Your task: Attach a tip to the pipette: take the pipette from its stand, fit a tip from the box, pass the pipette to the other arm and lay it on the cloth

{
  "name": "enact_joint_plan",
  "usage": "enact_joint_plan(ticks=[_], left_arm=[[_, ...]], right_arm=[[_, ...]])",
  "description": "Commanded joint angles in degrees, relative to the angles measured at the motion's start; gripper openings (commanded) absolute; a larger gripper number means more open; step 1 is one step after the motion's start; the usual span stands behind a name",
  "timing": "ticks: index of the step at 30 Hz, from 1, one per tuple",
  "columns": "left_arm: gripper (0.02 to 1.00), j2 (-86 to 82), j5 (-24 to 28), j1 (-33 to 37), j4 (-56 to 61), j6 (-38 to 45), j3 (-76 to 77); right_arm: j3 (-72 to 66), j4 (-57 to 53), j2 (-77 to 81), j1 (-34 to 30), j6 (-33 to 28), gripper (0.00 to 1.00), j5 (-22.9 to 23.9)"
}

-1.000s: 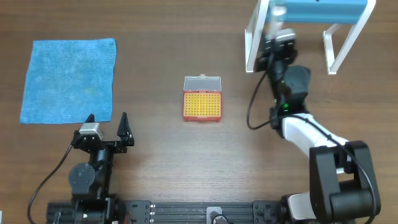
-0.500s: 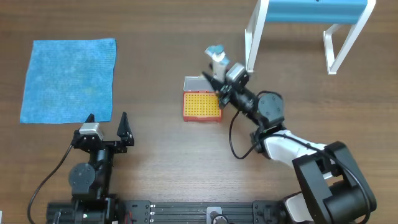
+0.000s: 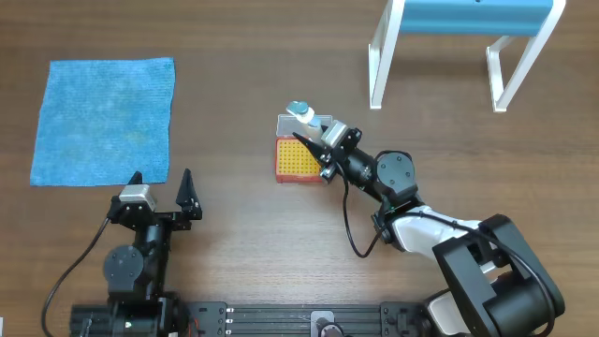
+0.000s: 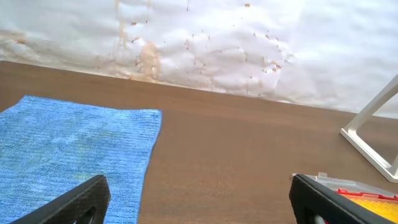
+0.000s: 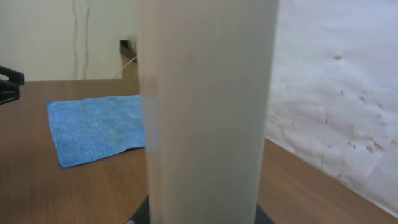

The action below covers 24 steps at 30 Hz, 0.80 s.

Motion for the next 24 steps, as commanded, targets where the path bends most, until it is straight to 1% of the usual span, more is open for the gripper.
enact_joint_plan(ticks=[1,3,4,5,7,8,10,12,14,16,22,24], left_arm=[[0.936,-0.3,0.7,0.3,-0.1,0.9,-0.2],[0.936,-0.3,0.7,0.3,-0.1,0.9,-0.2],[0.936,-0.3,0.7,0.3,-0.1,0.9,-0.2],[0.936,-0.3,0.7,0.3,-0.1,0.9,-0.2],[0.936,-0.3,0.7,0.3,-0.1,0.9,-0.2],[0.936,-0.3,0.7,0.3,-0.1,0.9,-0.2],[0.936,-0.3,0.6,0.3,-0.1,0.9,-0.2],[0.936,-0.3,0.7,0.3,-0.1,0.9,-0.2],[0.934,-0.3,0.7,0.3,-0.1,0.9,-0.2],[0.934,-0.3,0.7,0.3,-0.1,0.9,-0.2],[0.936,-0.3,0.7,0.3,-0.1,0.9,-0.2],[0.936,-0.3,0.7,0.3,-0.1,0.9,-0.2]], right_arm=[[1.7,0.3,0.5,3.2,-2.6,0.071,1.3],[2.4,1.4,1.6,4.7,-2.6,0.071,3.1],[2.7,4.9,3.2,5.5,-2.3,0.073,4.7],[2.8,6.8,4.0,5.6,-1.0,0.071,5.3],[3.2,12.0,6.8,5.2,5.8,0.071,6.4],[3.7,12.0,8.0,5.1,8.8,0.071,7.3],[3.9,12.1,9.4,4.9,9.7,0.071,7.4],[4.0,12.1,10.4,4.2,9.7,0.071,9.2],[4.2,12.1,10.6,3.6,11.8,0.071,9.4],[4.4,12.1,10.6,3.1,16.5,0.073,9.0],[4.8,12.1,10.6,2.1,17.9,0.071,9.1],[5.0,12.0,10.8,2.1,19.3,0.071,9.1]])
